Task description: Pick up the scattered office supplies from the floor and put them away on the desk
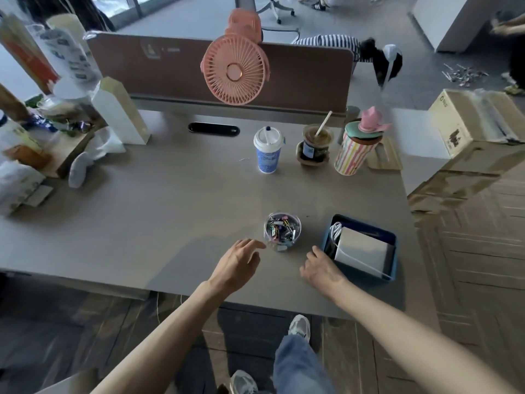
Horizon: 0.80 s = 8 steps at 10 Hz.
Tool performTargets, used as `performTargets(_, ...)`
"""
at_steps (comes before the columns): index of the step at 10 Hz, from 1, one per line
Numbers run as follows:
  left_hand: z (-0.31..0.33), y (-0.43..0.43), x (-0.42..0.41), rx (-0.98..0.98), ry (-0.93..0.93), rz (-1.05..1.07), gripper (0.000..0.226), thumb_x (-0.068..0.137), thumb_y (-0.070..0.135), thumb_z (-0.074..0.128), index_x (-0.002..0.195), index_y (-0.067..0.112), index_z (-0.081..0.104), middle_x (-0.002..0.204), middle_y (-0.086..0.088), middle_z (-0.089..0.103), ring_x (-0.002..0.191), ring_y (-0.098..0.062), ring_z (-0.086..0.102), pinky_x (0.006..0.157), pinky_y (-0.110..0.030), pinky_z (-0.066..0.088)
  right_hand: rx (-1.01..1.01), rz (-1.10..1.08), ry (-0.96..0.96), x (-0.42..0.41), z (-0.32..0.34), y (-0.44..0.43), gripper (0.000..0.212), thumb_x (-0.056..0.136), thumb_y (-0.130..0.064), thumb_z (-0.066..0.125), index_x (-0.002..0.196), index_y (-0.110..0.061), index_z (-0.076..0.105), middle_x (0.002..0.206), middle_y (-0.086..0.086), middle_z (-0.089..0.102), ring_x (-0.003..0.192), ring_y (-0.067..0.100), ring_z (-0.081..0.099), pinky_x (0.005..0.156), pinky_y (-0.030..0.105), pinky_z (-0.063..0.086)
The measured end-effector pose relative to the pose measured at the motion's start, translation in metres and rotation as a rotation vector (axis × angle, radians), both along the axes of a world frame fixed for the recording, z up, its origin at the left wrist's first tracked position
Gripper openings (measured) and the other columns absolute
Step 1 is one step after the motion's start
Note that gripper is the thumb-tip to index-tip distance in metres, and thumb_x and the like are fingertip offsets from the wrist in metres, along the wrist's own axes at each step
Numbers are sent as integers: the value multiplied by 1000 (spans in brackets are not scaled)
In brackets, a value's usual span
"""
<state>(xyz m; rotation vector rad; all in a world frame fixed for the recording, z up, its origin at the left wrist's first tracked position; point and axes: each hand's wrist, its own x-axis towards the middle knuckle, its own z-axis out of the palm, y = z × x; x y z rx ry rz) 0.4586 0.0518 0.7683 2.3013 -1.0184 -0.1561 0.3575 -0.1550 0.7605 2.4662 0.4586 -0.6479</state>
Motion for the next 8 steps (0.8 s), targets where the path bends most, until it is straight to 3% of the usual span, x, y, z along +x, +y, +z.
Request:
performTargets(1,0,-3,2,25,24,16,23,90,9,50,109,15,63,110,-1,66,104,-20,59,86,-31,48,177,-12,-85,2,5,1,17,77,0,67,91,-8,66,87,10,70,86,28,62,93,41,45)
performTargets(2,2,-7,5,37,38,33,23,91,9,51,109,14,62,110,-2,66,104,-21,59,86,-33,49,598,-154,-386,5,7,-7,20,61,-4,77,65,-14,61,60,3,60,56,20,55,57,31,50)
performTargets(3,5,-12,9,50,60,51,23,90,9,51,110,13,61,111,-3,66,105,-22,59,86,-34,49,955,-391,-585,19,24,-10,7,80,-10,65,86,-9,65,83,6,65,70,25,62,65,33,52)
performTargets(4,6,-17,12,44,94,78,25,90,8,50,113,12,59,114,-5,65,106,-23,60,87,-34,50,1146,-596,-691,41,35,-17,11,81,-13,68,92,-12,67,88,4,64,72,22,63,66,29,50)
performTargets(5,9,-19,15,47,111,97,27,91,10,49,117,12,57,117,-6,64,105,-24,60,84,-35,51,1183,-696,-695,60,31,-20,15,83,-14,69,97,-10,70,90,6,64,76,23,63,70,31,49)
performTargets(6,8,-22,20,39,99,108,27,91,10,49,117,13,56,116,-8,63,98,-26,63,78,-37,53,1093,-720,-574,72,23,-23,20,87,-19,65,105,-11,68,97,7,66,84,27,64,73,32,49)
performTargets(8,7,-25,20,38,71,122,29,89,9,51,118,9,57,121,-9,60,99,-30,63,79,-37,52,1032,-663,-514,67,19,-30,18,88,-17,63,103,-10,68,98,8,67,89,30,64,74,33,47)
